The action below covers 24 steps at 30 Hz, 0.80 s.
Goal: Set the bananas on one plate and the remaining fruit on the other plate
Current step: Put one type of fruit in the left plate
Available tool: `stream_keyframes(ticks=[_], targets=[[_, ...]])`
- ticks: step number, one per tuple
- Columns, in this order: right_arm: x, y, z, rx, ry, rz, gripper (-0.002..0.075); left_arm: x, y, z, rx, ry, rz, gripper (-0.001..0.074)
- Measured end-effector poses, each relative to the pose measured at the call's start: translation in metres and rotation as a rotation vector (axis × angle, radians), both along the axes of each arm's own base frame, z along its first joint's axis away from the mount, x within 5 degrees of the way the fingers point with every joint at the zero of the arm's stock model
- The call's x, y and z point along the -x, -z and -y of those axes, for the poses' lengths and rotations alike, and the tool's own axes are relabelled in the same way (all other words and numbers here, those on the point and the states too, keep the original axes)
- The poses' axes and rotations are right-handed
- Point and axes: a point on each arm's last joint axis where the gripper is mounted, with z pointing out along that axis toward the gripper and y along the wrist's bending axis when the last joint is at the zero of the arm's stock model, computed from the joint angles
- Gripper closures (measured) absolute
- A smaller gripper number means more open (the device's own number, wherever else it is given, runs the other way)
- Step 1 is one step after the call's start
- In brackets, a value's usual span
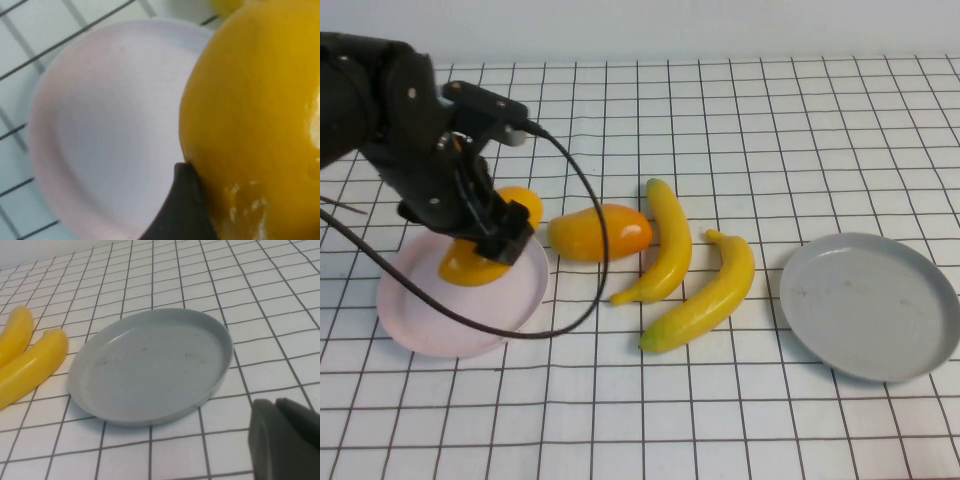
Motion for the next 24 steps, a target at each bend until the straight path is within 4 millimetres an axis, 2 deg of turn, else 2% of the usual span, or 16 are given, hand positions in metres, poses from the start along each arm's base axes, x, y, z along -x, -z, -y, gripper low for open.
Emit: stream_keyframes(ticks=[4,7,9,14,24], targets=[[0.0,0.0,0.0,0.0,0.0,0.0,0.0742,-0.013,0.002,-0.044,-0.009,-0.151,-0.008,0.0218],[0.0,0.0,0.0,0.0,0.0,0.0,0.0742,-0.019,0.008,-0.065,-0.002,-0.243,-0.02,0.0218],[0.0,0.0,0.0,0.0,0.0,0.0,0.0742,-0.021,0.008,-0.073,0.011,-0.285,-0.012,0.0218],[0.0,0.0,0.0,0.0,0.0,0.0,0.0742,-0.025,0.009,-0.074,0.033,-0.31,0.011,0.0218],[0.0,0.0,0.0,0.0,0.0,0.0,0.0742,-0.034,0.047,-0.073,0.0,-0.316,-0.131,0.0218]])
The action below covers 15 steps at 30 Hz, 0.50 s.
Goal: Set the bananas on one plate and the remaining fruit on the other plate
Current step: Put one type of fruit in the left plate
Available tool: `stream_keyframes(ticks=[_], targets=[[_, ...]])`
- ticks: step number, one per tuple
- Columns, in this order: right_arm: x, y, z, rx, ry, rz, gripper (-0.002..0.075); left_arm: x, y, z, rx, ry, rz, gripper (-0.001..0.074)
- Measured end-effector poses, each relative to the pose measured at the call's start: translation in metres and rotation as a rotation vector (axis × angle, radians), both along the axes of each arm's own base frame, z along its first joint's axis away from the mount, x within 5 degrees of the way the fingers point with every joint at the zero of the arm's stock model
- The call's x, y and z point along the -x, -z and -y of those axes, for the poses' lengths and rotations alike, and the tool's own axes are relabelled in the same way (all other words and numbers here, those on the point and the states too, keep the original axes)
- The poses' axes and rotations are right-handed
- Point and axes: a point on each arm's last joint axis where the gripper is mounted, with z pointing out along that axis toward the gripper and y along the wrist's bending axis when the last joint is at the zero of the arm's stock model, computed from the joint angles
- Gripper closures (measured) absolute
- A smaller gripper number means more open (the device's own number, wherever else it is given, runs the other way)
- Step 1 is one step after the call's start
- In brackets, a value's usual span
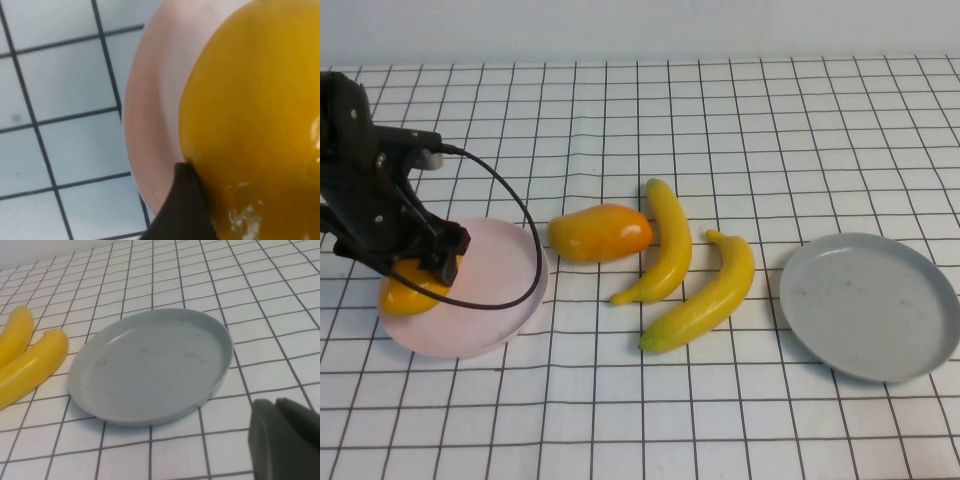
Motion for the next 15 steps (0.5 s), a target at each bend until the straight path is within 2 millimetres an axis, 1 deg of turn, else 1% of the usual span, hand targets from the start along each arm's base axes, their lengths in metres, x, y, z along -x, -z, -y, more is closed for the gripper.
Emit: stream_keyframes(ticks=[4,9,13,15], targets=[[0.0,0.0,0.0,0.0,0.0,0.0,0.0742,-0.002,0.013,-0.002,-0.031,0.006,-0.044,0.0218],[0.0,0.0,0.0,0.0,0.0,0.0,0.0742,-0.003,0.017,-0.002,-0.033,0.013,-0.055,0.0213],[0.0,0.0,0.0,0.0,0.0,0.0,0.0742,-0.002,0.017,-0.001,-0.036,0.064,-0.068,0.0093],[0.0,0.0,0.0,0.0,0.0,0.0,0.0742,0.0,0.017,-0.001,-0.04,0.075,-0.086,0.0069]])
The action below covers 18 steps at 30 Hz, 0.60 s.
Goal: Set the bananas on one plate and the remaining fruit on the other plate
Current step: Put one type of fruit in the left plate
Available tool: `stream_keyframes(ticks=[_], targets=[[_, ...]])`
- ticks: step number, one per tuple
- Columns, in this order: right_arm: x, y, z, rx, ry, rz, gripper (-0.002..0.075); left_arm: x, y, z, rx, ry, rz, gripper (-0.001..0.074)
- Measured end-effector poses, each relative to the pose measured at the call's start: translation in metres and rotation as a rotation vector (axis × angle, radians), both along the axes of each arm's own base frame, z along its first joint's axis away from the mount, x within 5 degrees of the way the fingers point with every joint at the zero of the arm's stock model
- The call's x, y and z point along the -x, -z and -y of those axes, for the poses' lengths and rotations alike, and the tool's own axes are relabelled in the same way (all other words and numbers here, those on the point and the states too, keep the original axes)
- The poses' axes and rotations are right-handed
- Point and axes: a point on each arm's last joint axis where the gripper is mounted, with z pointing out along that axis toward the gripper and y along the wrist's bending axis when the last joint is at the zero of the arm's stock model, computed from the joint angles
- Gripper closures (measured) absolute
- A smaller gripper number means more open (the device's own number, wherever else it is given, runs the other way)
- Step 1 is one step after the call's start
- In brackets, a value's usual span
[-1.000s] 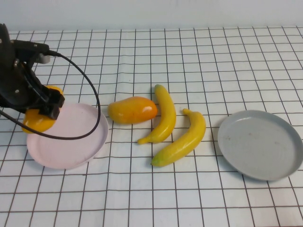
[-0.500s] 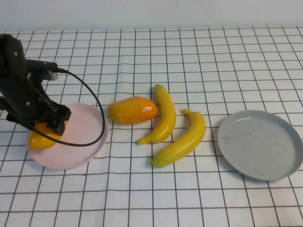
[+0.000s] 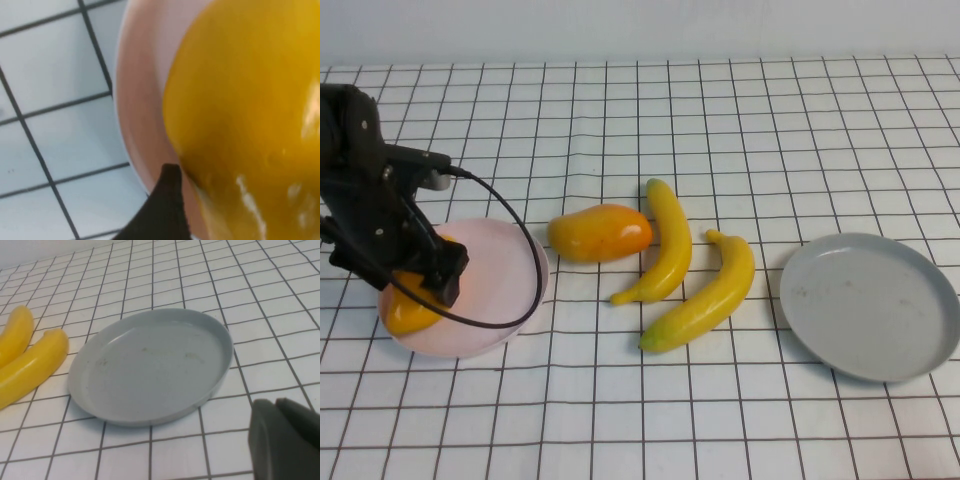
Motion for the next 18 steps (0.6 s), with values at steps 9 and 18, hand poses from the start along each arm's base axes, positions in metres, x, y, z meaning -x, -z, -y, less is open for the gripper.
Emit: stream_keyframes(ticks=[9,18], targets=[[0.0,0.0,0.0,0.0,0.0,0.0,0.0742,-0.013,-0.048,0.02,0.068,0.143,0.044,0.0067],[0.0,0.0,0.0,0.0,0.0,0.0,0.0742,-0.019,-0.085,0.102,0.018,0.817,0.318,0.0067]])
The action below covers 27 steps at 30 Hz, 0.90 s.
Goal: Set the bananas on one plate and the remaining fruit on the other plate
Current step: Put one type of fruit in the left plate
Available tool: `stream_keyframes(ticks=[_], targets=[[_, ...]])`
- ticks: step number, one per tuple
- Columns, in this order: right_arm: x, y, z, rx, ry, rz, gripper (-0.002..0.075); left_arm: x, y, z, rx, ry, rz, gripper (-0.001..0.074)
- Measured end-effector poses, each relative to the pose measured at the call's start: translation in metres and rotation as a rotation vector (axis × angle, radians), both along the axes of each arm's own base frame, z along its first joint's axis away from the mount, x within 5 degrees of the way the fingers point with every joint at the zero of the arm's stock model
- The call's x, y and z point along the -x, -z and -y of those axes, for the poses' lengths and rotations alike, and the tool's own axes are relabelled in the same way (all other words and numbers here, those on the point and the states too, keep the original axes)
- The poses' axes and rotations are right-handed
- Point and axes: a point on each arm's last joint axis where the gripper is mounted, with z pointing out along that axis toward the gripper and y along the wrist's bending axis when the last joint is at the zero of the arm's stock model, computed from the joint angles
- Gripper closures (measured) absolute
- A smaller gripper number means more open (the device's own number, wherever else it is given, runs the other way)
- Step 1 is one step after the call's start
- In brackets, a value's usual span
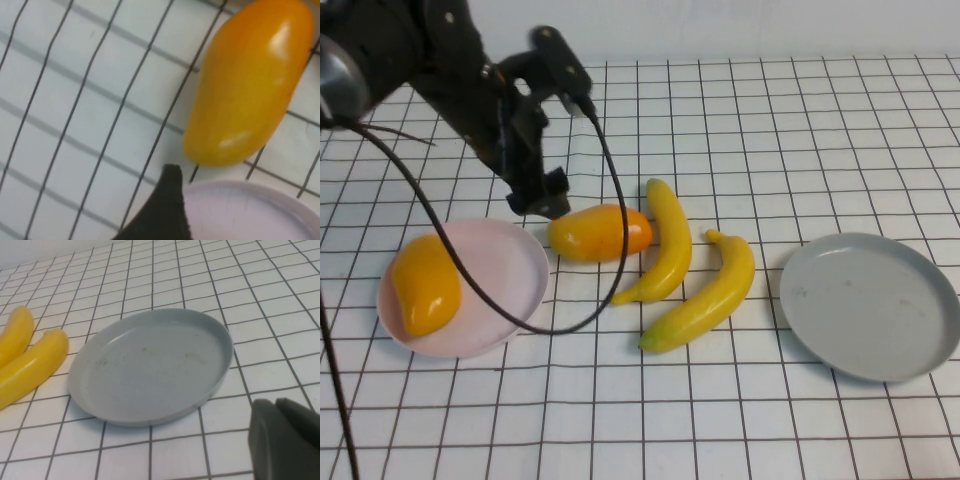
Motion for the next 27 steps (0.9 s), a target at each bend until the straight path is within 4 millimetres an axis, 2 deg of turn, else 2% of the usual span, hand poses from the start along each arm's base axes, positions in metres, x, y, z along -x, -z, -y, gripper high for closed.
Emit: stream_keyframes(ticks=[3,6,11,13,17,22,27], targets=[[0.0,0.0,0.0,0.0,0.0,0.0,0.0742,0.003,0.013,0.026,-0.05,0.195,0.019,0.0067],[0.0,0.0,0.0,0.0,0.0,0.0,0.0742,0.001,0.032,0.04,-0.073,0.288,0.003,0.0067],[0.0,0.0,0.0,0.0,0.0,0.0,0.0742,-0.009,0.066,0.047,-0.077,0.331,-0.046,0.0067],[0.0,0.0,0.0,0.0,0.0,0.0,0.0742,-0.013,0.074,0.049,-0.074,0.339,-0.037,0.0067],[0.0,0.0,0.0,0.0,0.0,0.0,0.0742,-0.022,0.084,0.053,-0.059,0.334,0.012,0.0067],[0.0,0.0,0.0,0.0,0.0,0.0,0.0742,-0.028,0.105,0.055,-0.062,0.328,-0.009,0.0067],[0.0,0.0,0.0,0.0,0.0,0.0,0.0742,-0.028,0.109,0.056,-0.05,0.286,-0.028,0.0067]])
